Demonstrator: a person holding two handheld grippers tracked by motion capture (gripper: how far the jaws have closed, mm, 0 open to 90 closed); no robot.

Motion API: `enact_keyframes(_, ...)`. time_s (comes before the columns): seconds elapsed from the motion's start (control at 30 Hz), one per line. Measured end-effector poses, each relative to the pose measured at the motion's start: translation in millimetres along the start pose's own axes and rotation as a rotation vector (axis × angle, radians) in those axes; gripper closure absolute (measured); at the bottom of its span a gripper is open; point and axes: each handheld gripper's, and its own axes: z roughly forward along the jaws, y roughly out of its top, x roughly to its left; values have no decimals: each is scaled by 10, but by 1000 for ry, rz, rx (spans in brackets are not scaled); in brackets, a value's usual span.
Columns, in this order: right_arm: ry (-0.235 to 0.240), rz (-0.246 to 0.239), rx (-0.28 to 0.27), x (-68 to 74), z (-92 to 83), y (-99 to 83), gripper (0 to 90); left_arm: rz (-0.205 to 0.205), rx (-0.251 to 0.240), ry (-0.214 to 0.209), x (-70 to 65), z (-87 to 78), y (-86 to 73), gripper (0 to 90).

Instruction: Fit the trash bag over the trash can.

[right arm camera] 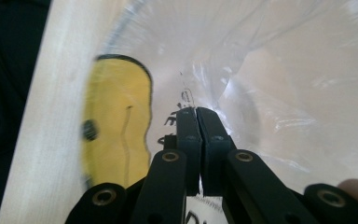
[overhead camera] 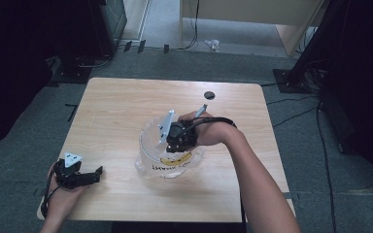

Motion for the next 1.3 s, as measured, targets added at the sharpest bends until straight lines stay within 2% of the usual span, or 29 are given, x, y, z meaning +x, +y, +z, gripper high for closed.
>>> enact_keyframes(0.13,-11,5,-56,51,-186,-74,879,1,1,0,0,-1,0,0)
enact_keyframes(0.3,-7,22,-105,145,-383,-195,824,1,1,0,0,-1,0,0)
enact_keyframes(0.4,1,41,-143,208,-458,-281,758,0,0,0,0,0,0,0)
enact_keyframes(0.5,0,30,-181,279,-483,-383,683,1,1,0,1,-1,0,0)
enact_keyframes(0.6,0,53,-210,356,-489,-493,600,-1,0,0,-1,0,0,0)
enact_keyframes(0.73,-18,119,-264,437,-500,-649,471,1,1,0,0,-1,0,0)
enact_keyframes(0.83,-35,167,-313,473,-508,-765,413,-1,0,0,-1,0,0,0)
enact_keyframes(1.0,-78,290,-367,545,-497,-937,173,-1,1,0,-1,0,0,0)
enact_keyframes(1.07,-115,308,-381,580,-492,-1002,150,0,1,0,0,1,2,0)
enact_keyframes(1.23,-174,399,-381,629,-420,-1163,67,0,1,-1,0,2,3,0)
enact_keyframes(1.3,-188,435,-402,641,-392,-1237,12,0,1,-1,1,2,3,0)
